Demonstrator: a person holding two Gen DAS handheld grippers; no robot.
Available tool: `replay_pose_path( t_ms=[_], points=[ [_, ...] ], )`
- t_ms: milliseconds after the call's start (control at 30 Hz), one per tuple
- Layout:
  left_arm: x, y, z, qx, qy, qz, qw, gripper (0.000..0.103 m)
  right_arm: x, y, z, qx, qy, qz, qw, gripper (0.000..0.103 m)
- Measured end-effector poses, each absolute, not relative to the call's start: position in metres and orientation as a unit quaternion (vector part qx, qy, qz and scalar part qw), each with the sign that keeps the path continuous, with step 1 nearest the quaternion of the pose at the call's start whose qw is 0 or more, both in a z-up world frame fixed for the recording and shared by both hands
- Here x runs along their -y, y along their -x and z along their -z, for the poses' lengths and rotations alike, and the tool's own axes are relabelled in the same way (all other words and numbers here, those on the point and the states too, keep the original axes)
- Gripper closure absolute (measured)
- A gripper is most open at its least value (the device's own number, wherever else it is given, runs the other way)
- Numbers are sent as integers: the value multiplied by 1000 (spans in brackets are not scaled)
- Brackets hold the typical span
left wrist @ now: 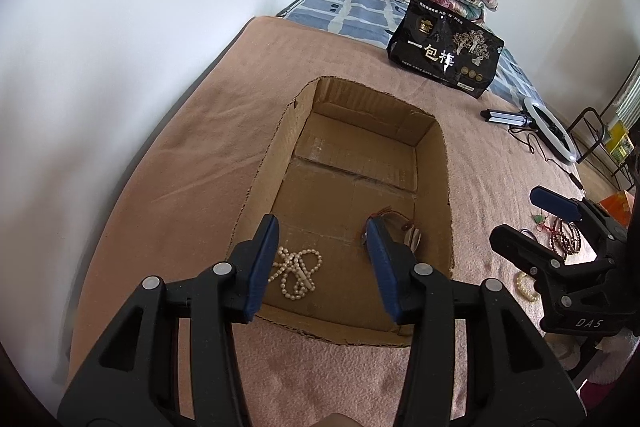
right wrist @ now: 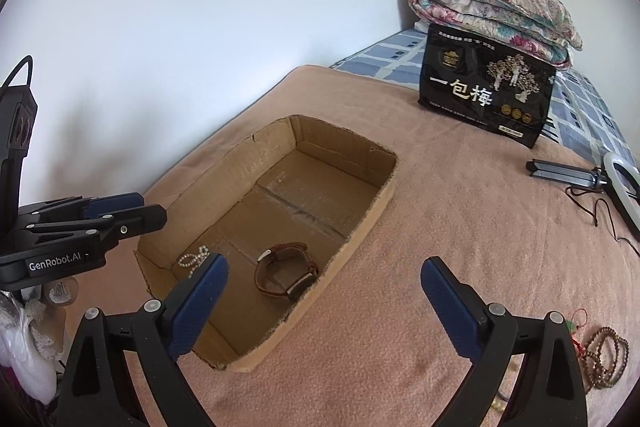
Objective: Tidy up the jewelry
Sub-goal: 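Move both tools back toward the remaining jewelry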
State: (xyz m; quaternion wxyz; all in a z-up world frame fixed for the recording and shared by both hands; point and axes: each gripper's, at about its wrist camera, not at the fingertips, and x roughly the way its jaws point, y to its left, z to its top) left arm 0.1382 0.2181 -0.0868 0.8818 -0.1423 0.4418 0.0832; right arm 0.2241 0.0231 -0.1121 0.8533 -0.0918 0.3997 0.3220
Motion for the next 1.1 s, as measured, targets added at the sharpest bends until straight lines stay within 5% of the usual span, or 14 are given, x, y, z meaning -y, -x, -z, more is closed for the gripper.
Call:
replay_pose_path(
  t_ms=[1000,1067,1100],
  points=[
    [-77,-162,80,-451,72,56,888,56,202,-262,92,-404,33,-136,904,2],
    [-65,-165,82,-457,71,70,884,53,216,-265,93,-408,27,-122,905,2],
    [-60,-166,83,-459,70,76,882,43,224,-266,94,-410,23,-116,904,2]
  ],
)
